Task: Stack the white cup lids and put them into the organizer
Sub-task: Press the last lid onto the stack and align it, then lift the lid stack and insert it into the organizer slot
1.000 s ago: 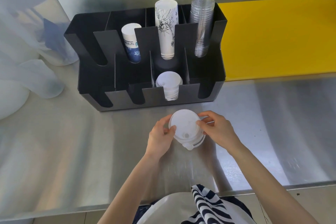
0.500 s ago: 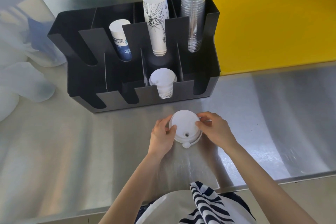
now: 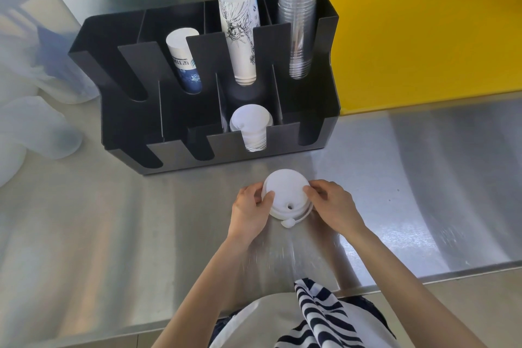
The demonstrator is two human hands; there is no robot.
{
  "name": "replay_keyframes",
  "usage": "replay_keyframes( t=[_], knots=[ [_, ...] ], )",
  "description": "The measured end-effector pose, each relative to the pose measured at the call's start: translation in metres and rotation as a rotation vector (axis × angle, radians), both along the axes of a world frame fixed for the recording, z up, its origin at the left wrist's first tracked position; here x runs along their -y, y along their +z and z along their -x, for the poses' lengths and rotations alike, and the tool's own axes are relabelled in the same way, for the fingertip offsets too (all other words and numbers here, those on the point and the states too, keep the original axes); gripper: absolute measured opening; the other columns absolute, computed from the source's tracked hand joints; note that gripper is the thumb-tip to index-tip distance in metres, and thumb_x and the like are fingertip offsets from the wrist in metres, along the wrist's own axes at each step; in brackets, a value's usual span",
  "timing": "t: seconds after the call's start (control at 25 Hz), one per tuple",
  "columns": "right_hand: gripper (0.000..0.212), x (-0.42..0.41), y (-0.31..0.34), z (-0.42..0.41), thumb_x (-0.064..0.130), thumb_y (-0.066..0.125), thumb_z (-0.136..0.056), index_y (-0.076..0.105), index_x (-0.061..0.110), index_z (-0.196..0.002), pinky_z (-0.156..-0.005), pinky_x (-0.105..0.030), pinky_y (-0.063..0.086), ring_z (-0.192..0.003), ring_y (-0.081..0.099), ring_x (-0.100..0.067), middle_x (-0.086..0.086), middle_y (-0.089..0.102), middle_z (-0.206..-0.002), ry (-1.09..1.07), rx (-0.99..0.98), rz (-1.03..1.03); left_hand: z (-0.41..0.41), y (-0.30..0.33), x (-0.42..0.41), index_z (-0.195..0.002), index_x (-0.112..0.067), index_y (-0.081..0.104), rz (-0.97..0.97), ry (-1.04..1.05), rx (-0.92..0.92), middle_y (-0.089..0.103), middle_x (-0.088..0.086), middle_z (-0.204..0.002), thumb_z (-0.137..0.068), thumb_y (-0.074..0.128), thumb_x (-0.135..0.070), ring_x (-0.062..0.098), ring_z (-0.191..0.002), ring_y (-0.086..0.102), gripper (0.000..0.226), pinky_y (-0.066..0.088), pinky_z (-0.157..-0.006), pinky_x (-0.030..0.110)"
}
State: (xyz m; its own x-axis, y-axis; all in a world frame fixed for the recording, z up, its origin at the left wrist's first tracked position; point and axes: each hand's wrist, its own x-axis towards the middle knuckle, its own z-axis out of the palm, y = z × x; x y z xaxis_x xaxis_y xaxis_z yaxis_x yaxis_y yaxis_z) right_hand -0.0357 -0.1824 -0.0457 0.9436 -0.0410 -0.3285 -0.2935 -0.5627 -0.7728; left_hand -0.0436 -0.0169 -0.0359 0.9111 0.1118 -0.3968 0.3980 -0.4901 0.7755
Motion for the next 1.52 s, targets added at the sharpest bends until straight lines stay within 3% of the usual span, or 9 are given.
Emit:
replay_keyframes(
  t=[0.2,0.4,0.56,0.64,0.72,0.96,1.24,1.36,1.52],
  knots=[
    [0.023,-0.002,0.001,0.002,0.027,0.048,-0.088,0.06,0.019,-0.105,-0.073,-0.016,0.035,-0.087,0.052,-0.013,-0.007,0.062,-0.111,-0.024,0.071,-0.028,0.005,0.006,-0.001,-0.097,-0.02,0.054,0.244,0.163,-0.022,0.058,0.009,-0.118,-0.082,0.059,-0.022,0.023,-0.102,0.061,0.015,0.051,-0.092,0.046],
    [0.021,-0.006,0.01,0.0,0.03,0.052,-0.085,0.06,0.023,-0.103,-0.061,0.007,0.033,-0.078,0.054,0.001,0.002,0.06,-0.102,-0.036,0.086,-0.111,0.009,0.013,-0.008,-0.088,-0.024,0.056,0.427,0.252,-0.045,0.061,-0.005,-0.094,-0.083,0.058,-0.014,0.014,-0.088,0.062,0.011,0.056,-0.077,0.033],
    [0.041,-0.012,0.015,0.006,0.046,0.055,-0.079,0.052,0.025,-0.114,-0.075,-0.012,0.042,-0.087,0.057,-0.002,0.015,0.059,-0.092,-0.036,-0.044,-0.211,0.01,0.016,-0.017,-0.103,-0.013,0.056,0.47,0.341,-0.039,0.061,0.006,-0.106,-0.084,0.055,-0.013,0.02,-0.095,0.061,0.018,0.056,-0.079,0.035],
    [0.038,-0.016,0.011,0.012,0.05,0.056,-0.076,0.056,0.026,-0.106,-0.088,-0.03,0.048,-0.094,0.061,-0.01,0.014,0.063,-0.092,-0.009,-0.127,-0.264,0.011,0.017,-0.021,-0.105,-0.012,0.056,0.49,0.367,-0.043,0.06,0.01,-0.114,-0.084,0.055,-0.013,0.024,-0.103,0.06,0.021,0.055,-0.082,0.037],
    [0.03,-0.018,0.009,0.019,0.048,0.056,-0.077,0.061,0.025,-0.095,-0.091,-0.037,0.051,-0.09,0.064,-0.012,0.007,0.068,-0.093,0.031,-0.184,-0.296,0.012,0.017,-0.024,-0.103,-0.016,0.057,0.489,0.38,-0.029,0.059,0.012,-0.117,-0.084,0.055,-0.014,0.024,-0.105,0.06,0.019,0.054,-0.081,0.035],
    [0.02,-0.028,0.014,0.028,0.04,0.054,-0.082,0.065,0.024,-0.08,-0.067,-0.015,0.052,-0.074,0.066,-0.003,0.007,0.071,-0.084,0.09,-0.269,-0.412,0.015,0.02,-0.026,-0.102,-0.026,0.061,0.491,0.351,0.025,0.06,0.009,-0.114,-0.084,0.053,-0.014,0.019,-0.103,0.06,0.023,0.054,-0.075,0.027],
    [0.017,-0.032,0.015,0.03,0.034,0.057,-0.082,0.065,0.019,-0.084,-0.067,-0.013,0.053,-0.084,0.067,-0.007,0.001,0.07,-0.091,0.031,-0.272,-0.512,0.016,0.024,-0.028,-0.114,-0.029,0.057,0.512,0.272,0.064,0.06,-0.001,-0.111,-0.085,0.048,-0.011,0.007,-0.093,0.06,0.035,0.056,-0.066,0.015],
    [0.015,-0.032,0.015,0.031,0.032,0.058,-0.082,0.065,0.019,-0.085,-0.067,-0.014,0.052,-0.083,0.068,-0.007,0.002,0.071,-0.089,0.049,-0.266,-0.51,0.016,0.026,-0.027,-0.114,-0.029,0.057,0.501,0.258,0.079,0.06,-0.001,-0.115,-0.085,0.047,-0.01,0.007,-0.095,0.059,0.036,0.057,-0.069,0.017],
    [0.009,-0.034,0.016,0.029,0.028,0.058,-0.082,0.065,0.022,-0.081,-0.063,-0.011,0.052,-0.074,0.068,-0.003,0.004,0.071,-0.082,0.067,-0.22,-0.495,0.014,0.026,-0.028,-0.119,-0.028,0.05,0.387,0.17,0.115,0.055,0.0,-0.126,-0.084,0.052,-0.015,0.016,-0.11,0.055,0.037,0.048,-0.097,0.043]
  ],
)
